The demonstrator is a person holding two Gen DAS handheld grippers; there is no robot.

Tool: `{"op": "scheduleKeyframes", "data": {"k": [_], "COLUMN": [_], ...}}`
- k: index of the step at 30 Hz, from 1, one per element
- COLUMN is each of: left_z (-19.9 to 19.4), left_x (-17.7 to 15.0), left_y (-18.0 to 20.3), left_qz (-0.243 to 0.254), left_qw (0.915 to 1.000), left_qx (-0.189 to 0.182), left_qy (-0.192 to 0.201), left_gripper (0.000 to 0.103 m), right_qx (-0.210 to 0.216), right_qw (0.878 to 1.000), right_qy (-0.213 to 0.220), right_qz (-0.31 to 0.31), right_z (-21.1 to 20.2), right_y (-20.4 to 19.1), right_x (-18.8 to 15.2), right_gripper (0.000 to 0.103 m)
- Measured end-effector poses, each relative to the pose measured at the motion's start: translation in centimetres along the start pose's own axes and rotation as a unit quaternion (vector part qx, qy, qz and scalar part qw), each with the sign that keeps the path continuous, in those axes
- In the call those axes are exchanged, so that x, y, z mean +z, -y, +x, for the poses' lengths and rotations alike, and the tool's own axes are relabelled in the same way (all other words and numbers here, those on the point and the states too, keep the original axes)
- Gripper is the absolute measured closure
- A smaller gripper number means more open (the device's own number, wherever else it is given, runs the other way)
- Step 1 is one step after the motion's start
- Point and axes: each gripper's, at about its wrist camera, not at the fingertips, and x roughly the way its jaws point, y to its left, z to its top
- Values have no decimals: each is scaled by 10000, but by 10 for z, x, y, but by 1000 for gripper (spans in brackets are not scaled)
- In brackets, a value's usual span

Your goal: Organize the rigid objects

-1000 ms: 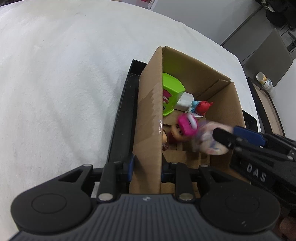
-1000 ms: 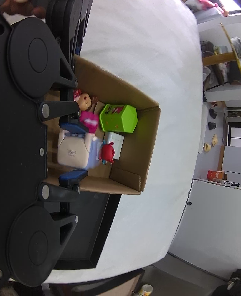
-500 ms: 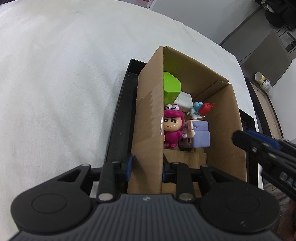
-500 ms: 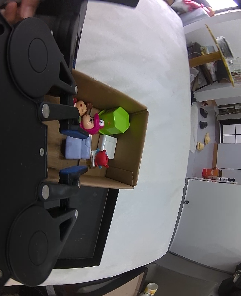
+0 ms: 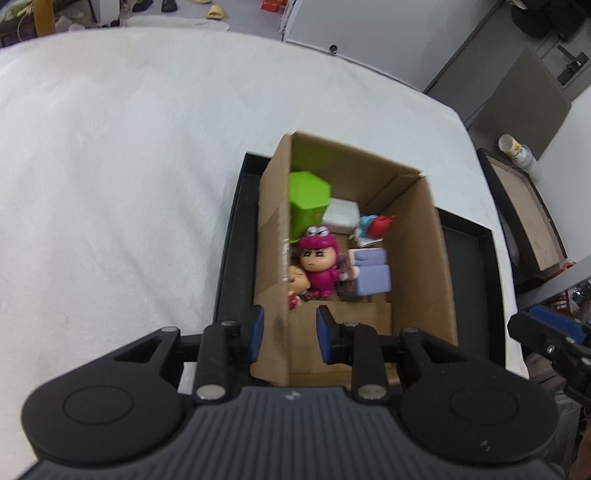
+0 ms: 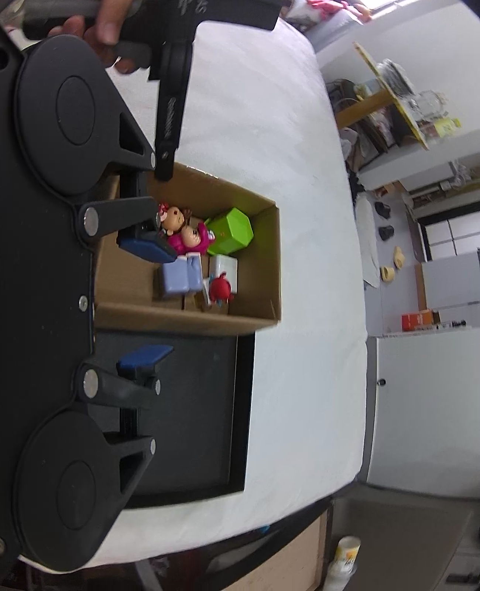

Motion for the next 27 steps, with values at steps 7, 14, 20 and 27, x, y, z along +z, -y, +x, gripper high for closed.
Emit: {"op": "scheduleKeyframes", "data": {"k": [7,14,20,27], "left_z": [-44,-88,-122,-170], "left_x": [-3,-6,-19,-47], "left_y": [39,61,71,84], "left_qz": [661,916,902,1176], "left_qw": [9976,9951,9941,9873], "left_qx": [186,341,523,429], "left_qy": [74,141,298,981], "left_gripper": [73,62,54,44], "right_qx": [-35,79,214,316], "right_qw": [9987,9953,9920,9895], "right_qy": [271,642,867,1014], "right_qz": [438,715,895,979], "right_z": [-33,-67,-88,-107], "right_y": [34,56,64,70], "right_x": [-12,-21,-25,-35], "right_gripper": [41,30,16,7]}}
